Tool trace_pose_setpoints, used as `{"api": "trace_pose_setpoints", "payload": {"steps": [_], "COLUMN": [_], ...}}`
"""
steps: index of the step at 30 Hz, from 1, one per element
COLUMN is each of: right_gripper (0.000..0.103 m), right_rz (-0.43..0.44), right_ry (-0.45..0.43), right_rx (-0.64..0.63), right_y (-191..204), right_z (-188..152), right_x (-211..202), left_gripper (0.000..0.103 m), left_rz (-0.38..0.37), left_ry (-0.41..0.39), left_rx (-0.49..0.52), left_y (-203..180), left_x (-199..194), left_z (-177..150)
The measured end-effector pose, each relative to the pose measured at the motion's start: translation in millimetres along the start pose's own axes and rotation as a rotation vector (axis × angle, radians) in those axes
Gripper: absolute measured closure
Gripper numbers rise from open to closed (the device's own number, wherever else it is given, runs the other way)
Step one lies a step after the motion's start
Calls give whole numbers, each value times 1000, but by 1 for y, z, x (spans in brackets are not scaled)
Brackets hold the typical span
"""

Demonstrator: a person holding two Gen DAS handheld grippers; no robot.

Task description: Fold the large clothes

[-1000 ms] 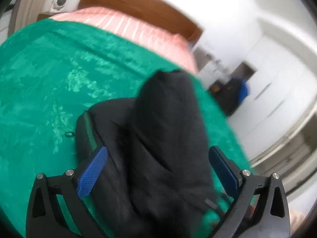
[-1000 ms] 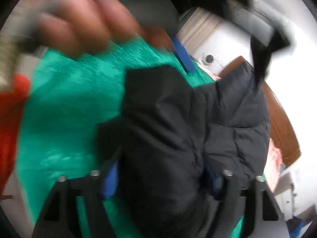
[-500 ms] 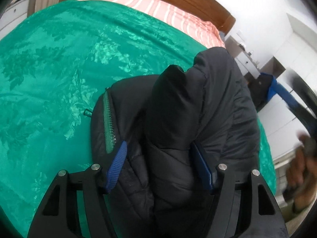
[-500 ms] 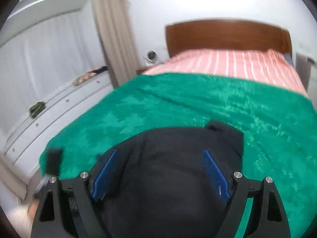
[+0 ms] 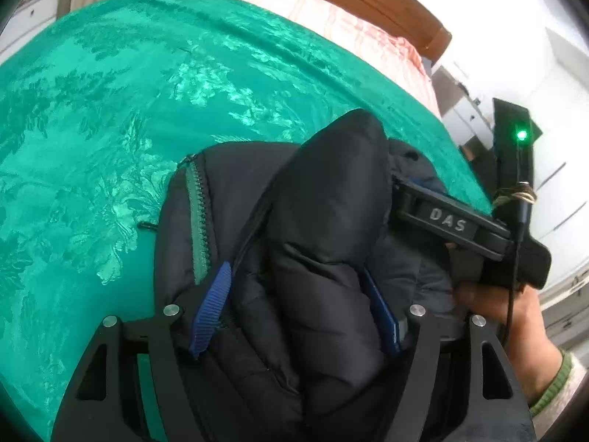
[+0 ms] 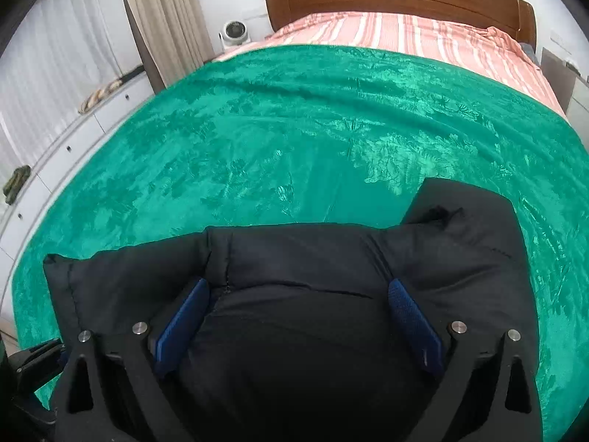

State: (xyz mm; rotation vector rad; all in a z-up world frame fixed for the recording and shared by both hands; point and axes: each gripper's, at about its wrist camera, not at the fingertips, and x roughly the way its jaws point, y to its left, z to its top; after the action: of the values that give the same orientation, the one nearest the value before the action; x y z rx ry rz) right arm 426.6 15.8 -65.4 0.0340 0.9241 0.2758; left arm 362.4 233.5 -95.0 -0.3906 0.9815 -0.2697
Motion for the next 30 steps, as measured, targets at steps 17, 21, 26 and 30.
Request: {"api": "trace_pose_setpoints", "payload": {"steps": [17,21,26,30], "right_gripper": [2,2,2,2], "right_rz": [-80,-28,41,-7], "right_ry": [-118,-99,-161,-147], "right_rx": [-380,-340,-194,-113], "right_y": [105,97,58,17], "right_z": [-160,-155,-176,-211], "right_x": [-101,-110,-176,-203], "left_gripper": [13,13,4,4], "left_rz": [80,87,198,271], "left_ry": [56,5,-133,-157], "left_rx": [-17,-30,65,96], "left_y": [12,7,-19,-26], "left_x": [-30,-50,-108,-129], "left_z": [-28,-37,-63,-82]}}
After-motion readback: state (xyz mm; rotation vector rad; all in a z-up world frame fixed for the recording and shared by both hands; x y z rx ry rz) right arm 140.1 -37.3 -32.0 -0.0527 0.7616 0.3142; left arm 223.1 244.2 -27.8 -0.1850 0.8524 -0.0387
